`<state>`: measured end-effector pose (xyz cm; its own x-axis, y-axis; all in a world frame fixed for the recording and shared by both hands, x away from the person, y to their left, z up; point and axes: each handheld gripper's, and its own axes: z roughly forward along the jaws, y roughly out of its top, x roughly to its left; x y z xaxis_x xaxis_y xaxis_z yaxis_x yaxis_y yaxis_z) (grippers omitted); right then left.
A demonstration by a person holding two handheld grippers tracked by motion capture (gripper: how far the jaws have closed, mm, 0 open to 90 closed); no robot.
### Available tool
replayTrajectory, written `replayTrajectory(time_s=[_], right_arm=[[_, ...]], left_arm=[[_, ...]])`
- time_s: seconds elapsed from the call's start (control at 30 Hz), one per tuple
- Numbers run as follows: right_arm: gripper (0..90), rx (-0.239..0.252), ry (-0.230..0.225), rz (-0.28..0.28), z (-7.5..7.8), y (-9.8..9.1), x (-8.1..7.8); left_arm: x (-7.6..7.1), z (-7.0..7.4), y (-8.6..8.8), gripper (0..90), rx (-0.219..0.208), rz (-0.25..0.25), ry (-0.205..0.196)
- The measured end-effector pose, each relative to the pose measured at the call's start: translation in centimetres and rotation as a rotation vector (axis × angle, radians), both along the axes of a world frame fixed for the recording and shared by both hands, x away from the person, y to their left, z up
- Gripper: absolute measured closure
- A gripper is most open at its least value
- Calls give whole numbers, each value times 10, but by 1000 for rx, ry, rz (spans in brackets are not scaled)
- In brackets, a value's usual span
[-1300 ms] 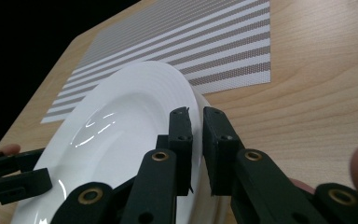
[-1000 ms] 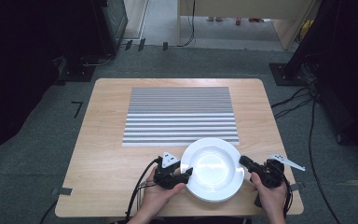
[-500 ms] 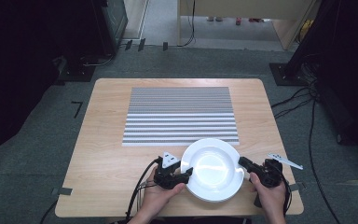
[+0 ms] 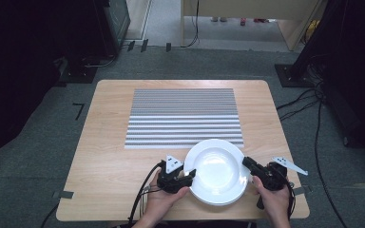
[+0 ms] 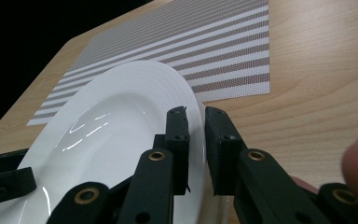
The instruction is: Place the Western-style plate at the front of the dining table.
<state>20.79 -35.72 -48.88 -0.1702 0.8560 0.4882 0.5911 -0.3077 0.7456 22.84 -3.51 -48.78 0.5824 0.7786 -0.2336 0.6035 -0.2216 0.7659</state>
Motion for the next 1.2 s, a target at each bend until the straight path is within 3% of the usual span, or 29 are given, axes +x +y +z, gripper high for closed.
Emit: replayTrajectory(time_s=[0.43,0.6,0.7,0.77,1.2], right_arm=[[803,5,9,3,-6,2,5],[801,5,11,2,-7,3,5],[802,20,14,8,-7,2,5],[805,55,27,15,-8,0,5],[805,80,36,39,-8,3,5]], left_arm=[[0,1,4,559,-46,12,-3],[0,3,5,570,-45,14,6],[-1,6,4,572,-32,21,6],[-1,8,5,577,-26,24,-1],[2,14,14,599,-49,37,0]])
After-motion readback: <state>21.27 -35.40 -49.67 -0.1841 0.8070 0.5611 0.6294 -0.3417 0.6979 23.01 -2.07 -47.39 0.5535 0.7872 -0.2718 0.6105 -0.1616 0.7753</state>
